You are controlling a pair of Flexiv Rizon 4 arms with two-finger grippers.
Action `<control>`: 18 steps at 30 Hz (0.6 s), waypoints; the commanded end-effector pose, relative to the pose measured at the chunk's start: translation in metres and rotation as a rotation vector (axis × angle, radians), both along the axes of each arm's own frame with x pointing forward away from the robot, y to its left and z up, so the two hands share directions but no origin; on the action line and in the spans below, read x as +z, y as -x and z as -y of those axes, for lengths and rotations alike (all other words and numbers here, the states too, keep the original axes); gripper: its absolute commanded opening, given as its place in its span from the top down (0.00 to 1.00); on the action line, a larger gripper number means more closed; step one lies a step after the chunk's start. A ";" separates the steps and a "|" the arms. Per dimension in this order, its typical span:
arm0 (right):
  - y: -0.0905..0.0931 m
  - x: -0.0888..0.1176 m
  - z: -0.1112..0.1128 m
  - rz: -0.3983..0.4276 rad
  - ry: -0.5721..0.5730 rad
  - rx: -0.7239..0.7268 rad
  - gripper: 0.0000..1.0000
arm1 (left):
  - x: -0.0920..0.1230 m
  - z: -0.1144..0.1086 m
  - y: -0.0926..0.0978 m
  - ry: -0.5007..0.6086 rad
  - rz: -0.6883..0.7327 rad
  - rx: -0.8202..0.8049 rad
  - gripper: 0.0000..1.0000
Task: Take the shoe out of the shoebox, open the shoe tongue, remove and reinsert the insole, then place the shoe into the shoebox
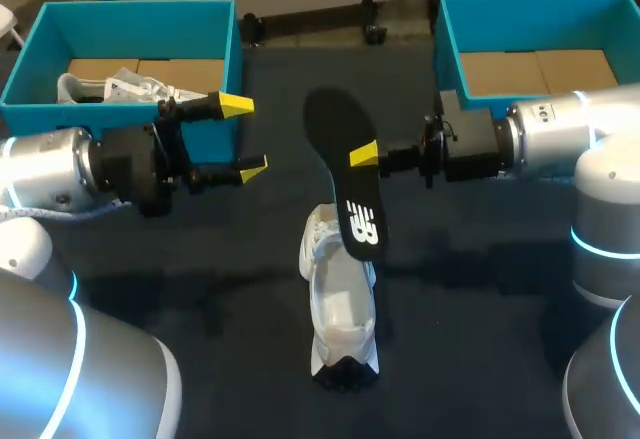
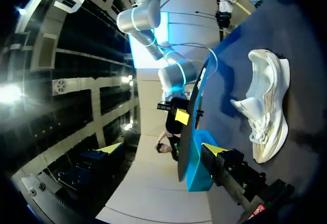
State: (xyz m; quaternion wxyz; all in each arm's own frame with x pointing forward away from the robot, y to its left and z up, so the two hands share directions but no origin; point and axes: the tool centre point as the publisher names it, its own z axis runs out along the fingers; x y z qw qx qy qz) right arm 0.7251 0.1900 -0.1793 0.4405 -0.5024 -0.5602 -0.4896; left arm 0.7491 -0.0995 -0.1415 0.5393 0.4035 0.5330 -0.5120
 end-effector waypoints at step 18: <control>0.012 -0.003 -0.014 -0.013 -0.012 -0.061 1.00 | -0.026 0.021 -0.004 -0.031 -0.005 0.056 0.00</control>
